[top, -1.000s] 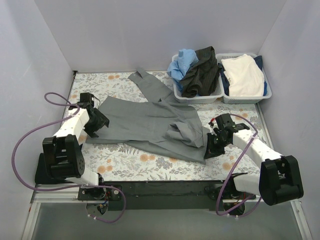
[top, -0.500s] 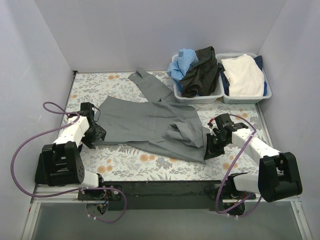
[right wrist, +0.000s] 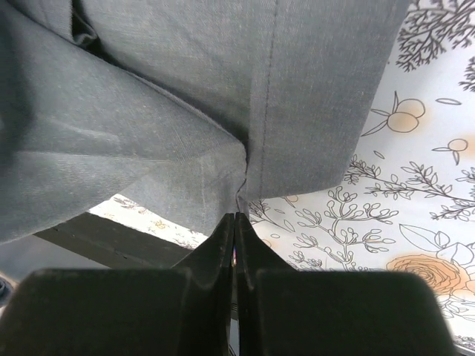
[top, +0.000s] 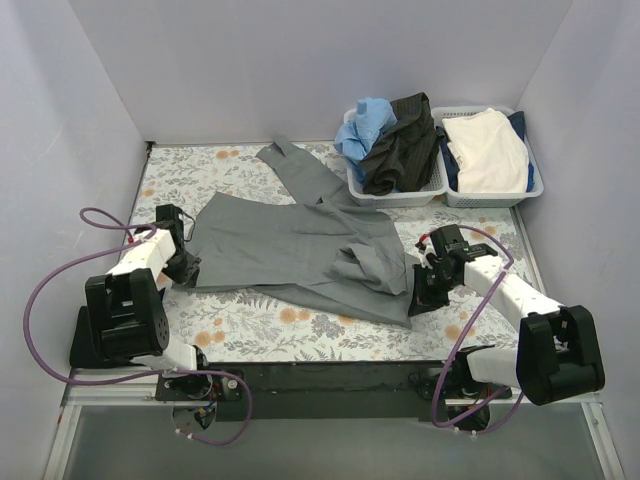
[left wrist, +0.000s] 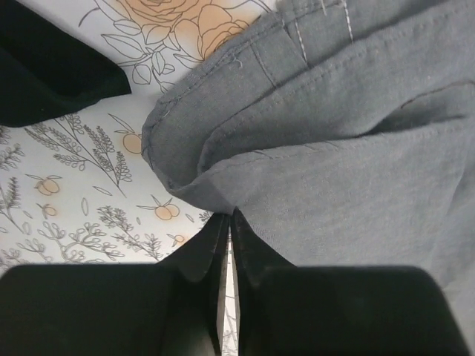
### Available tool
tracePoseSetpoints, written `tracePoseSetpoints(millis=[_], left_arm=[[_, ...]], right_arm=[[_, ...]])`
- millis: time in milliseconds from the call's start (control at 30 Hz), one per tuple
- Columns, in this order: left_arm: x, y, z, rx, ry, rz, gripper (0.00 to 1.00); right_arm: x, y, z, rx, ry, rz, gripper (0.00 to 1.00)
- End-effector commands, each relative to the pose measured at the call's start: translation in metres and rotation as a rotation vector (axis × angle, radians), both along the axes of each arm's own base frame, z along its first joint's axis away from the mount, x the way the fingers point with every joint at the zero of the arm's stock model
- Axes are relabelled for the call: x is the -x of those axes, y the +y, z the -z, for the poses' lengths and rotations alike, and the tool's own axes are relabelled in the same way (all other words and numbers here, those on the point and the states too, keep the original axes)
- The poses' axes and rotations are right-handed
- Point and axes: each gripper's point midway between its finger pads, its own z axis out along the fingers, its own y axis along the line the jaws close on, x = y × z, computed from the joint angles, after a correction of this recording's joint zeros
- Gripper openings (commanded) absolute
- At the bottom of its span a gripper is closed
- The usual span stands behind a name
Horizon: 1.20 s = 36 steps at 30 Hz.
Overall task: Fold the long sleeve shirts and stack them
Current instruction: Flatten the shirt out
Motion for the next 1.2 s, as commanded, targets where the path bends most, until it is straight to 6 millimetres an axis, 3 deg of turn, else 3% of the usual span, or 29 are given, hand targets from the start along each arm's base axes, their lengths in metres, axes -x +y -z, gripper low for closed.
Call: tracePoseSetpoints(millis=[0,33,100,133,167,267,367,600,833,933,1033,1167], left_arm=[[-0.003,0.007,0.001,-0.019,-0.018,-0.017,0.00],[-0.001,0.007,0.000,-0.020,-0.018,-0.011,0.00],[0.005,0.008,-0.003,-0.024,-0.019,-0.009,0.00],[0.008,0.009,-0.005,-0.028,-0.018,-0.008,0.00],[0.013,0.008,-0.006,-0.026,-0.009,-0.005,0.00],[0.014,0.001,-0.013,0.010,-0.038,-0.008,0.00],[0.019,-0.003,-0.014,0.024,-0.036,-0.007,0.00],[0.022,-0.014,-0.010,0.079,-0.042,-0.009,0.00],[0.026,-0.020,-0.004,0.115,-0.040,-0.017,0.00],[0.026,-0.020,-0.003,0.119,-0.037,-0.021,0.00],[0.029,-0.018,-0.003,0.119,-0.034,-0.031,0.00],[0.033,-0.014,-0.002,0.124,-0.030,-0.047,0.00]], right_arm=[[-0.015,0.001,-0.020,-0.009,-0.078,0.002,0.05],[-0.015,0.001,-0.023,-0.011,-0.087,0.002,0.06],[-0.015,0.002,-0.026,-0.020,-0.092,-0.006,0.17],[-0.014,0.003,-0.029,-0.025,-0.096,-0.013,0.24],[-0.013,0.003,-0.031,-0.031,-0.097,-0.020,0.40],[-0.004,0.003,-0.031,-0.036,-0.060,-0.026,0.57],[0.007,0.004,-0.025,-0.051,-0.017,-0.031,0.63],[0.023,0.011,-0.011,-0.102,0.064,-0.057,0.64],[0.025,0.011,0.006,-0.087,0.134,-0.043,0.56],[0.022,0.006,0.010,-0.048,0.137,-0.028,0.36],[0.014,0.000,0.009,-0.002,0.111,0.004,0.05],[0.009,-0.012,0.007,0.082,0.092,0.053,0.01]])
